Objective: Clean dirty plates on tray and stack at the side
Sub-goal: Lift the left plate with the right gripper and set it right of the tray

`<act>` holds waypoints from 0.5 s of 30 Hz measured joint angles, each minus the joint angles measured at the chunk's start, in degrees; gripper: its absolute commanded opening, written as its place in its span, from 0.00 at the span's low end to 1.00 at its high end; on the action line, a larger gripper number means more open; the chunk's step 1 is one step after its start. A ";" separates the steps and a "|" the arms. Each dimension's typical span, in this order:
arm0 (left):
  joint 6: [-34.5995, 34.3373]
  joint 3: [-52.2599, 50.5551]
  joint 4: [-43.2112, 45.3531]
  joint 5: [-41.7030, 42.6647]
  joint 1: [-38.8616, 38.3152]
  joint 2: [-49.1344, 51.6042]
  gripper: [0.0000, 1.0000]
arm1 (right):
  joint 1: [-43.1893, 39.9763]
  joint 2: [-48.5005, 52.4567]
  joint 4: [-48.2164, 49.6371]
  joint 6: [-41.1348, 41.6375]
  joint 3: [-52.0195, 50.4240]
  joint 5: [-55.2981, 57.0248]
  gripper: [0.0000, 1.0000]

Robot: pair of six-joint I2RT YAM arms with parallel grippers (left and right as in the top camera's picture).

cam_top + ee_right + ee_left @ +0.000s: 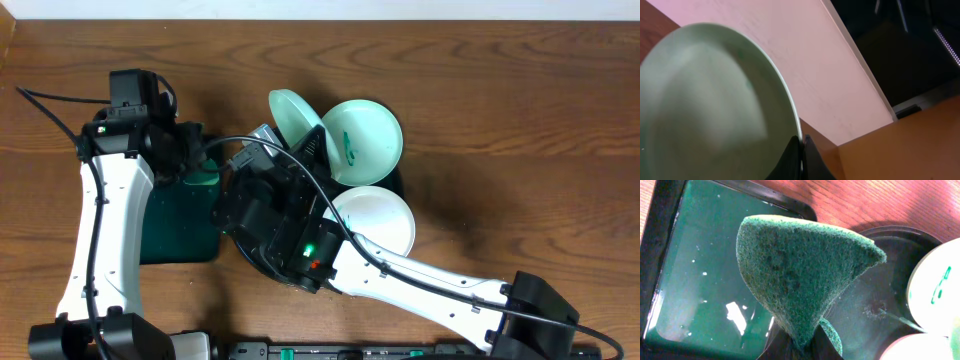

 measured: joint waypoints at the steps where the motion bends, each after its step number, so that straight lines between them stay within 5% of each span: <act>1: 0.00 0.00 0.00 0.00 0.00 0.00 0.07 | 0.00 -0.04 -0.57 0.02 0.00 -0.20 0.01; 7: 0.00 -0.02 0.00 0.00 0.00 0.00 0.07 | -0.81 -0.66 -11.13 2.93 0.00 -8.15 0.01; 15: 0.00 -0.02 0.00 -0.15 0.00 0.00 0.07 | -6.54 -2.93 -21.53 17.38 -0.24 -30.29 0.01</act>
